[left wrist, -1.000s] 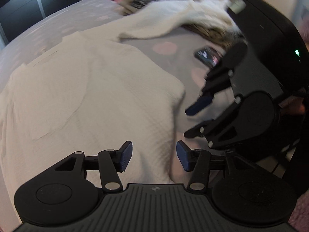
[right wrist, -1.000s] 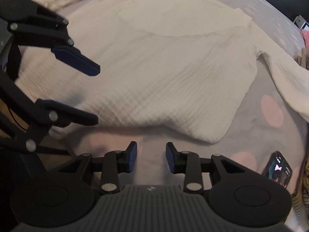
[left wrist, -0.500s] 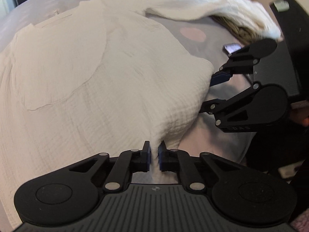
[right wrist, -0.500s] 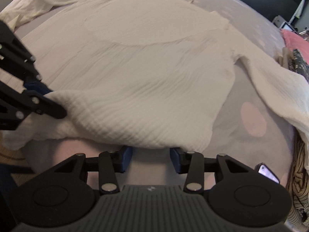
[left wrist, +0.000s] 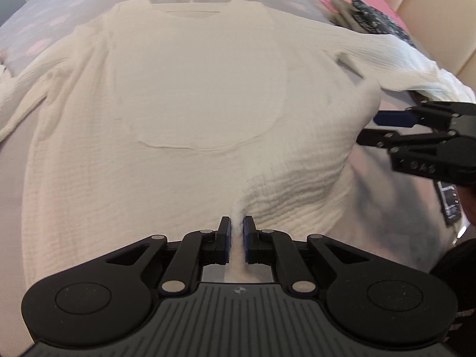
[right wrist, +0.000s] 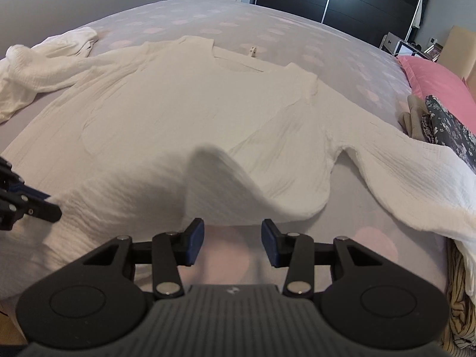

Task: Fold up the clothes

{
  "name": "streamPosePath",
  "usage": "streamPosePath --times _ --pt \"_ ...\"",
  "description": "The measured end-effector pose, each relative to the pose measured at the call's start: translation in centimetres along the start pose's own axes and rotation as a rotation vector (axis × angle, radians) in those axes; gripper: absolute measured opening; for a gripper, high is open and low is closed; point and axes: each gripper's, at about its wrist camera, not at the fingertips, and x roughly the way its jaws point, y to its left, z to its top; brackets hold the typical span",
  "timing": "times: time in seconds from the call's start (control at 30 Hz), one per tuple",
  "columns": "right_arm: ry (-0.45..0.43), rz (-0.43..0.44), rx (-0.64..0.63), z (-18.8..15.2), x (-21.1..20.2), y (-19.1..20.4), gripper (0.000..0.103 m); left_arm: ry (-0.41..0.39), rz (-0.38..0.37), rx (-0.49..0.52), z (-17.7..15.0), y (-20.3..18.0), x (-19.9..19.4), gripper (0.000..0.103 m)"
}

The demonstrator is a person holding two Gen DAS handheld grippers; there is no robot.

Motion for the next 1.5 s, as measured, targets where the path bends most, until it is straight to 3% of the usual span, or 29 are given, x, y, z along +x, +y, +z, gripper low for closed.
streamPosePath --times 0.17,0.33,0.4,0.57,0.6,0.7,0.83,1.17,1.5 --pt "0.059 0.135 0.146 0.2 0.4 -0.8 0.046 0.008 0.002 -0.017 0.0 0.5 0.4 0.007" --pt "0.040 0.251 0.212 0.1 -0.2 -0.3 0.045 0.018 0.018 -0.004 0.1 0.2 0.8 0.007" --pt "0.050 0.272 0.200 0.2 -0.1 0.4 0.045 0.020 0.022 0.000 0.2 0.0 0.9 0.007" --pt "0.100 0.219 0.117 -0.3 1.8 2.3 0.045 0.021 0.032 0.015 0.2 -0.2 0.9 0.007" --pt "0.111 0.228 0.113 -0.3 2.1 2.4 0.043 0.020 0.033 0.016 0.1 -0.2 0.9 0.007" --pt "0.130 0.272 0.124 -0.5 2.3 2.6 0.017 0.017 0.035 0.018 -0.1 -0.1 0.8 0.010" --pt "0.103 0.300 0.141 -0.6 0.7 2.2 0.007 0.024 0.040 0.012 0.0 -0.2 0.7 0.011" --pt "0.207 0.218 0.210 -1.6 -5.5 2.7 0.005 0.034 -0.018 0.090 -0.1 -2.3 -1.3 0.014" --pt "0.393 0.018 -0.093 -4.0 -10.6 4.3 0.004 0.076 -0.163 0.250 -1.4 -5.4 -4.9 0.030"
